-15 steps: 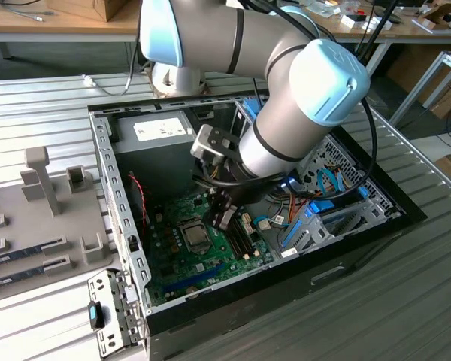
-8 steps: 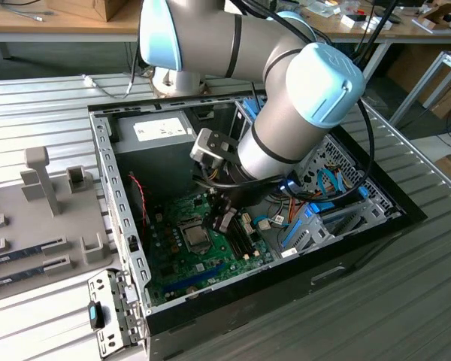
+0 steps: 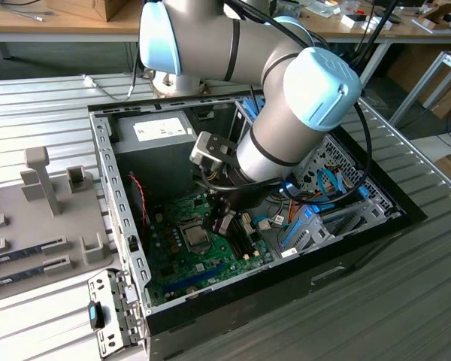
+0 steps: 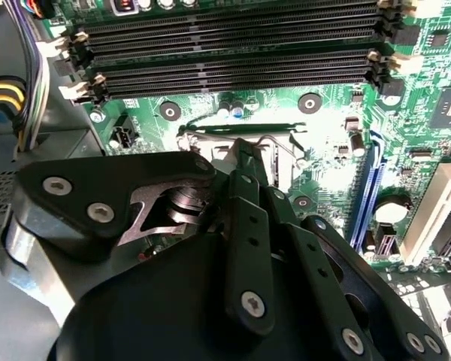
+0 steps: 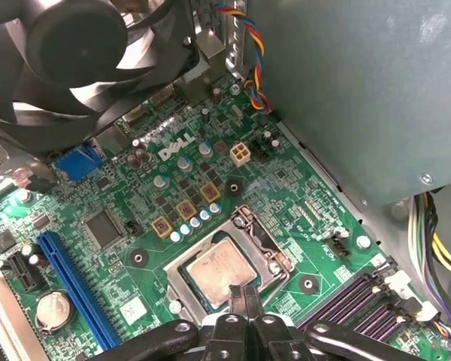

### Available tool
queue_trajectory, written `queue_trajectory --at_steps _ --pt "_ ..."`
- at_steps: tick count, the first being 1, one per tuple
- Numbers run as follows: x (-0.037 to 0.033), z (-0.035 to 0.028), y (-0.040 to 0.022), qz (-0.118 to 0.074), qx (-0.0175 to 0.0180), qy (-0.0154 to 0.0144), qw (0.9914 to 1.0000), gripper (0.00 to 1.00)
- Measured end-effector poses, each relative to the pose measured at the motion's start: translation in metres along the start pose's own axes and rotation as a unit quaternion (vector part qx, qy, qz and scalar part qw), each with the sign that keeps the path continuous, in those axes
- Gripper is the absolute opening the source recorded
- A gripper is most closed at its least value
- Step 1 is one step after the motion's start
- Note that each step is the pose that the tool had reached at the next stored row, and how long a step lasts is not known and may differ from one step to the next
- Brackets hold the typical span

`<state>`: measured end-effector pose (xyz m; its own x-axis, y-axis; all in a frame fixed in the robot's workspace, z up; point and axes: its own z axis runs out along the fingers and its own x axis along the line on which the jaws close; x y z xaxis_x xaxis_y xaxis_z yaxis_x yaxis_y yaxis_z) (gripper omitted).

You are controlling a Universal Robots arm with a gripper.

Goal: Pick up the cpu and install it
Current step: 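Install the first cpu locking lever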

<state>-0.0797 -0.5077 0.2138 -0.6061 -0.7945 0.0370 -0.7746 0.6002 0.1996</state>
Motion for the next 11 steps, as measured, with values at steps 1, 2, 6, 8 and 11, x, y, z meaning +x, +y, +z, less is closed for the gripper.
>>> queue_trajectory --at_steps 1,2,6,8,11 --pt "0.0 0.0002 0.0 0.001 0.0021 0.0026 0.99999 0.11" --pt "-0.0001 0.0005 -0.0001 0.002 0.0061 0.0076 0.99995 0.11" --pt "-0.0001 0.0017 -0.0005 0.005 0.0159 0.0204 0.99965 0.11" --pt "-0.0001 0.003 -0.0007 0.005 0.0159 0.0203 0.99966 0.11" --pt "-0.0002 0.0054 -0.0012 0.005 0.0159 0.0203 0.99966 0.11"
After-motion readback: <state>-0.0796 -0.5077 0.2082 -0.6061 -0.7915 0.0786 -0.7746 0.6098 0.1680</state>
